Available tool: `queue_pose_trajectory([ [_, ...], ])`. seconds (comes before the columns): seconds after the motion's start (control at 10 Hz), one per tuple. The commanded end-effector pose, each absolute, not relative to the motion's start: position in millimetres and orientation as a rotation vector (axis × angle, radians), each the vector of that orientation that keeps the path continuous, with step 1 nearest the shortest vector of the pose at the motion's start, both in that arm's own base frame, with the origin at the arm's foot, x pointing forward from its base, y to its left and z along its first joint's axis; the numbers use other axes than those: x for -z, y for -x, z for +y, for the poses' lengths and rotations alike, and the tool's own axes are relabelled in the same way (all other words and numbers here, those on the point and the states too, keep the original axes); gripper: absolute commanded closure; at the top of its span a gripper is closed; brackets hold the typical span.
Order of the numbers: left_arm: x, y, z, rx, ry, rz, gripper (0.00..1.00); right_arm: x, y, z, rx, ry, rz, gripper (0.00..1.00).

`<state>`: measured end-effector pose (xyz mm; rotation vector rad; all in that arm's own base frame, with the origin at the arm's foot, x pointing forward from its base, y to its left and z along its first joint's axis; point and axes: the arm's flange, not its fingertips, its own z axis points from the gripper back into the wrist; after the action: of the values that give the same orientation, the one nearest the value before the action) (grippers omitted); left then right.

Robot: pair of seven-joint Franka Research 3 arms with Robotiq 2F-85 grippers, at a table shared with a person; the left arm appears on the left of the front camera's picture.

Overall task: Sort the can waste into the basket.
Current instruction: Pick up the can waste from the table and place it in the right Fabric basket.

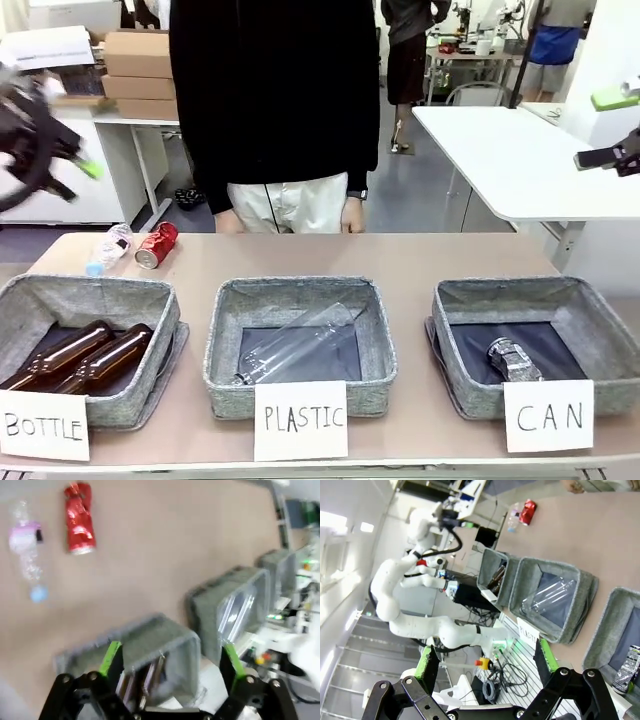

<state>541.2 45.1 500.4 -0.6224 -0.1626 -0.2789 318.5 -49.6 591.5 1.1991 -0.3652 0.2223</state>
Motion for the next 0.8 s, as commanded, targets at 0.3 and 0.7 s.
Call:
queue_pose_trajectory([
  [0.3,-474,-563,22,0.307,0.538,-0.166,0.00,-593,-318,-51,-0.244,-1.197,-0.374,0.00],
  [0.7,-414,-612,-11,0.434,0.332,-0.172,0.00,-593,-318,-51,-0.244,-1.197,-0.374,0.00],
])
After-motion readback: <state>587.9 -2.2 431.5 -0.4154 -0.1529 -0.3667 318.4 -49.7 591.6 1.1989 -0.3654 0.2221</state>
